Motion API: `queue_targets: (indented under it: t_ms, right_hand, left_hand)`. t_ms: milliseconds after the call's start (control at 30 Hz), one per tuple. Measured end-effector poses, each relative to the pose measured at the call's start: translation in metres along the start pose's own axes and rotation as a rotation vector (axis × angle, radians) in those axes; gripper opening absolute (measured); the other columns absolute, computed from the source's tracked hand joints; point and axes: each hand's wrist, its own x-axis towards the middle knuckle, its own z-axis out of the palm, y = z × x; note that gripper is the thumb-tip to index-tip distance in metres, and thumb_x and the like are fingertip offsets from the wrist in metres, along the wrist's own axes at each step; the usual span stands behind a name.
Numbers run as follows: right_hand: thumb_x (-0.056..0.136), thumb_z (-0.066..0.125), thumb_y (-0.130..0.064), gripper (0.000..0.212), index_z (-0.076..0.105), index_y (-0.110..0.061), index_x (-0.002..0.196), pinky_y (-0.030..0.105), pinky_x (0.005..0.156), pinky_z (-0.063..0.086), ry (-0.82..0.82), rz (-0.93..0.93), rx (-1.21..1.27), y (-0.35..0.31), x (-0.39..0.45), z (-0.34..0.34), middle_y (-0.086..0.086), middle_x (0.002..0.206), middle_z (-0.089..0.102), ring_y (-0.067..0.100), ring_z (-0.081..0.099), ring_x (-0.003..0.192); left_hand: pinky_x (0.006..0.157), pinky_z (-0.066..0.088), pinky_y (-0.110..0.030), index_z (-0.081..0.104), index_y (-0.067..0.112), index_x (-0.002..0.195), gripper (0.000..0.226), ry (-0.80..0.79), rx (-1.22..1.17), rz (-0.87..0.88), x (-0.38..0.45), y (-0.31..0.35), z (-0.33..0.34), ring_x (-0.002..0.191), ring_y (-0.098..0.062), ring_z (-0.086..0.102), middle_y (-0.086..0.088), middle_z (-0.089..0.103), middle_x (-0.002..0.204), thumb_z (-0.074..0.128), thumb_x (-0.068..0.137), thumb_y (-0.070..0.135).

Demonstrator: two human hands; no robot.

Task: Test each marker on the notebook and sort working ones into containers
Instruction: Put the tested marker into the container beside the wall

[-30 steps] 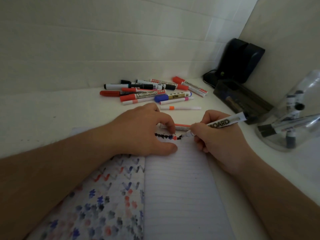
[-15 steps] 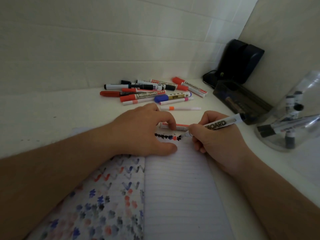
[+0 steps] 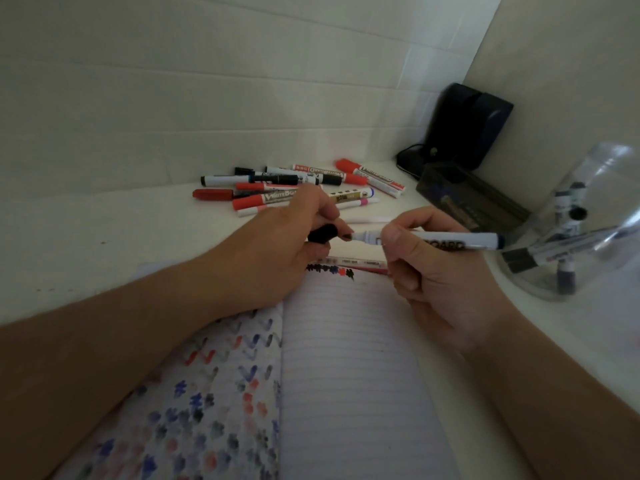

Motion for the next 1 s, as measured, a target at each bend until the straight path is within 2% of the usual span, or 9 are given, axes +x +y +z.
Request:
queue_targets:
  t_ms: [100, 233, 467, 600, 700, 800, 867, 933, 1000]
  right_hand:
    - [0.083, 0.075, -0.017, 0.012, 0.066, -0.011, 0.087, 0.021, 0.040, 0.031, 0.023, 0.000, 0.007, 0.003, 0.002, -0.001, 0.007, 0.066, 0.057, 0.014, 0.040, 0.048]
    - [0.079, 0.078, -0.019, 0.007, 0.071, -0.018, 0.079, 0.019, 0.040, 0.032, 0.020, 0.003, -0.004, 0.007, 0.003, 0.000, 0.008, 0.065, 0.057, 0.013, 0.041, 0.048]
    - [0.082, 0.077, -0.014, 0.006, 0.072, -0.012, 0.084, 0.018, 0.043, 0.038, 0.016, -0.049, -0.107, 0.009, 0.004, -0.001, 0.005, 0.064, 0.064, 0.012, 0.048, 0.048]
    - [0.079, 0.080, -0.020, 0.008, 0.075, -0.016, 0.083, 0.019, 0.044, 0.040, 0.005, -0.047, -0.149, 0.009, 0.004, 0.001, 0.012, 0.071, 0.068, 0.014, 0.051, 0.050]
    - [0.086, 0.072, -0.029, 0.018, 0.074, -0.011, 0.086, 0.018, 0.038, 0.030, 0.046, 0.050, 0.015, 0.004, 0.004, 0.002, 0.011, 0.072, 0.067, 0.014, 0.047, 0.048]
    - [0.085, 0.053, -0.041, 0.047, 0.075, -0.001, 0.092, 0.019, 0.037, 0.021, 0.037, 0.177, 0.299, -0.004, 0.002, -0.001, 0.017, 0.078, 0.071, 0.016, 0.045, 0.046]
    - [0.086, 0.047, -0.037, 0.048, 0.076, 0.001, 0.093, 0.018, 0.037, 0.023, 0.027, 0.186, 0.325, -0.004, 0.002, 0.000, 0.020, 0.080, 0.071, 0.017, 0.045, 0.047]
    - [0.095, 0.043, -0.027, 0.041, 0.075, -0.001, 0.095, 0.018, 0.036, 0.026, 0.067, 0.193, 0.289, -0.004, 0.003, 0.003, 0.018, 0.076, 0.069, 0.016, 0.042, 0.047]
    - [0.102, 0.039, -0.023, 0.038, 0.071, -0.005, 0.095, 0.019, 0.036, 0.027, 0.108, 0.192, 0.265, -0.004, 0.005, 0.005, 0.015, 0.071, 0.064, 0.016, 0.040, 0.047]
  left_hand:
    - [0.086, 0.044, -0.003, 0.043, 0.030, 0.113, 0.033, 0.007, -0.005, 0.000, -0.001, 0.003, 0.000, 0.111, 0.019, 0.055, 0.035, 0.062, 0.111, 0.061, 0.099, 0.007]
    - [0.092, 0.051, -0.020, 0.043, 0.032, 0.112, 0.035, 0.012, 0.047, 0.018, -0.001, 0.005, 0.000, 0.110, 0.004, 0.063, 0.021, 0.068, 0.124, 0.066, 0.097, 0.011]
    - [0.094, 0.054, -0.029, 0.047, 0.031, 0.112, 0.029, -0.021, 0.127, 0.047, 0.000, 0.010, -0.001, 0.109, -0.003, 0.064, 0.013, 0.070, 0.120, 0.066, 0.097, 0.014]
    - [0.087, 0.049, -0.016, 0.051, 0.032, 0.112, 0.028, -0.004, 0.155, 0.078, 0.000, 0.009, 0.000, 0.104, 0.000, 0.063, 0.013, 0.070, 0.116, 0.070, 0.095, 0.021]
    - [0.080, 0.048, -0.012, 0.061, 0.031, 0.116, 0.022, 0.079, 0.045, 0.104, -0.001, 0.005, -0.004, 0.098, 0.002, 0.066, 0.016, 0.074, 0.109, 0.068, 0.095, 0.030]
    - [0.068, 0.053, -0.033, 0.065, 0.034, 0.119, 0.029, 0.151, 0.003, 0.172, 0.000, 0.004, -0.005, 0.079, -0.014, 0.069, 0.016, 0.074, 0.096, 0.051, 0.097, 0.047]
    - [0.064, 0.050, -0.039, 0.065, 0.040, 0.117, 0.030, 0.172, 0.016, 0.197, 0.001, 0.002, -0.005, 0.070, -0.019, 0.065, 0.021, 0.071, 0.091, 0.044, 0.098, 0.047]
    - [0.064, 0.050, -0.032, 0.066, 0.042, 0.120, 0.029, 0.182, 0.018, 0.196, 0.001, -0.001, -0.005, 0.070, -0.017, 0.065, 0.023, 0.070, 0.090, 0.045, 0.100, 0.044]
    - [0.069, 0.048, -0.013, 0.067, 0.036, 0.128, 0.032, 0.195, 0.047, 0.194, 0.002, -0.003, -0.004, 0.082, -0.009, 0.067, 0.023, 0.073, 0.094, 0.050, 0.101, 0.037]
